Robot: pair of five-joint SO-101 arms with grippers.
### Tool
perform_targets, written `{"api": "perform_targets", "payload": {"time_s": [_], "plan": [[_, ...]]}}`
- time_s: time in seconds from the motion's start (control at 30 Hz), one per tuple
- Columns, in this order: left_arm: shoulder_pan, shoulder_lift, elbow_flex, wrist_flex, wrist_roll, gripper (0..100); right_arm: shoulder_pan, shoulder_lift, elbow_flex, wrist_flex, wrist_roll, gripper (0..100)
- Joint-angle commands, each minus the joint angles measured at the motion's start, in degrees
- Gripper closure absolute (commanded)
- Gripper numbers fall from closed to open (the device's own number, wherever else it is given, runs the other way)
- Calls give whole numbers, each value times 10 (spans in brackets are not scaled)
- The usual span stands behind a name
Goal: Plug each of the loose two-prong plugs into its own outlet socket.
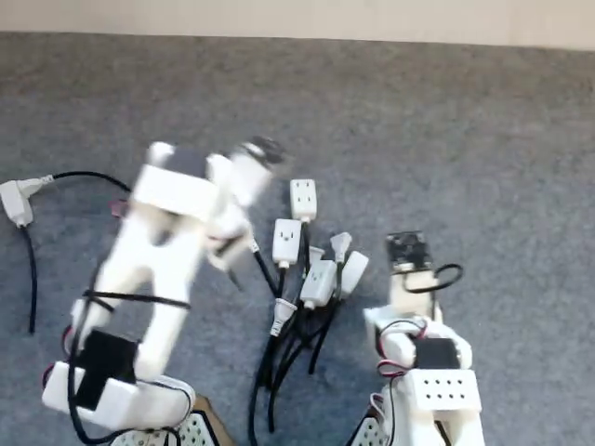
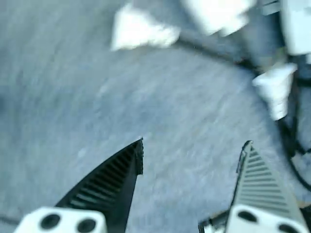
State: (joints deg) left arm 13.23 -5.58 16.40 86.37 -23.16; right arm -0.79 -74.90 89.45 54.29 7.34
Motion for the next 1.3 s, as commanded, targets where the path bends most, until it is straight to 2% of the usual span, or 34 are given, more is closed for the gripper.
{"api": "perform_targets", "payload": {"time_s": [0.0,0.37,0.47,0.7,0.87,1.0,1.17,1.27], "plan": [[65,-26,29,-69,4,684,42,-7,-44,7,4,697],[180,-24,38,-195,18,684,41,-7,-51,-12,-18,697],[185,-24,56,-225,46,684,41,-7,-51,-12,-18,697],[184,-24,190,-358,49,684,40,-7,-51,-12,-18,697],[181,-24,243,-405,74,684,40,-7,-51,-11,-20,697],[130,-25,242,-404,87,684,40,-7,-51,-10,-20,697],[16,-29,233,-404,83,684,39,-7,-42,-13,-18,697],[-48,-26,211,-402,53,684,19,-7,-41,-13,-18,697]]}}
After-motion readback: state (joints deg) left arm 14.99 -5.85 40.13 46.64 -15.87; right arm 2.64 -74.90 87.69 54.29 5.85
